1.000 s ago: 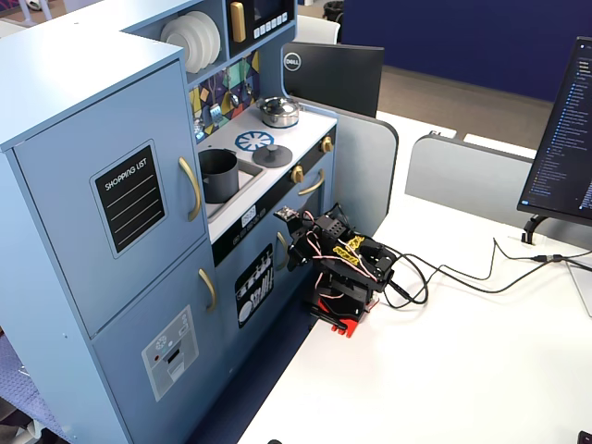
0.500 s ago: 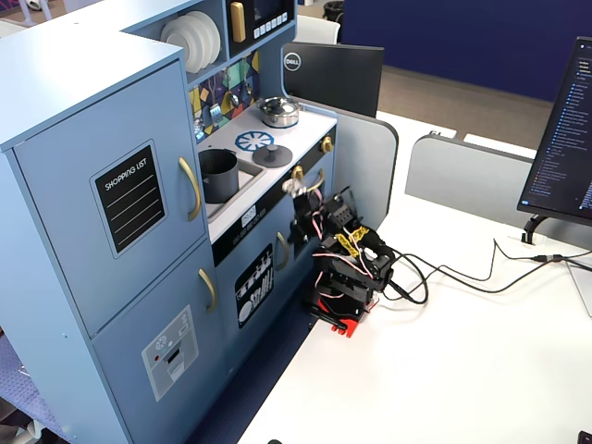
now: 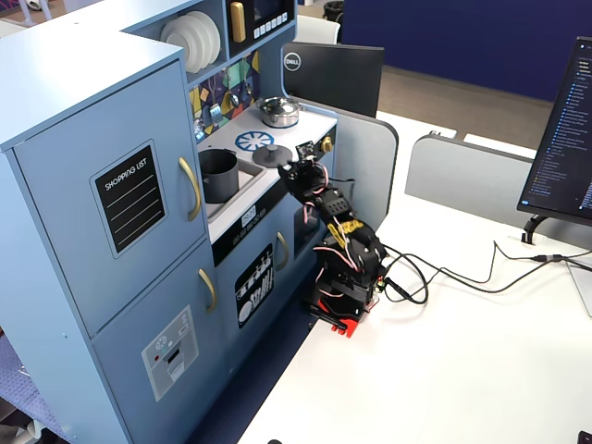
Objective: Pick up the lid from the counter and put it on the gray recipient
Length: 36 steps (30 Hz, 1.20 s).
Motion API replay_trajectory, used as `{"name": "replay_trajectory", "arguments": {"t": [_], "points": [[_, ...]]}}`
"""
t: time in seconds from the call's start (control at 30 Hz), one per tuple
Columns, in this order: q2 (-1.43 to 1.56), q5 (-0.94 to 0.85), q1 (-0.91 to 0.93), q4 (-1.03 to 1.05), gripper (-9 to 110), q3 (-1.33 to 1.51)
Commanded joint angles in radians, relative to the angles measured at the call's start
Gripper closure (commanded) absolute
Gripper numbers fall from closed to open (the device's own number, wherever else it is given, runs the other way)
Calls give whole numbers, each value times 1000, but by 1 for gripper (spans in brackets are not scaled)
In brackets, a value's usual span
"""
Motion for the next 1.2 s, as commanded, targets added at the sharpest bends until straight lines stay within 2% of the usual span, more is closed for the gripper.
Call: {"name": "replay_trajectory", "arguments": {"t": [0.0, 0.1, 0.27, 0.4, 1.17], "points": [[-123, -20, 51, -267, 101, -17], [-164, -17, 64, -250, 99, -61], [-212, 35, 103, -244, 84, -94], [-247, 69, 109, -284, 75, -94], [-657, 57, 112, -454, 78, -310]]}}
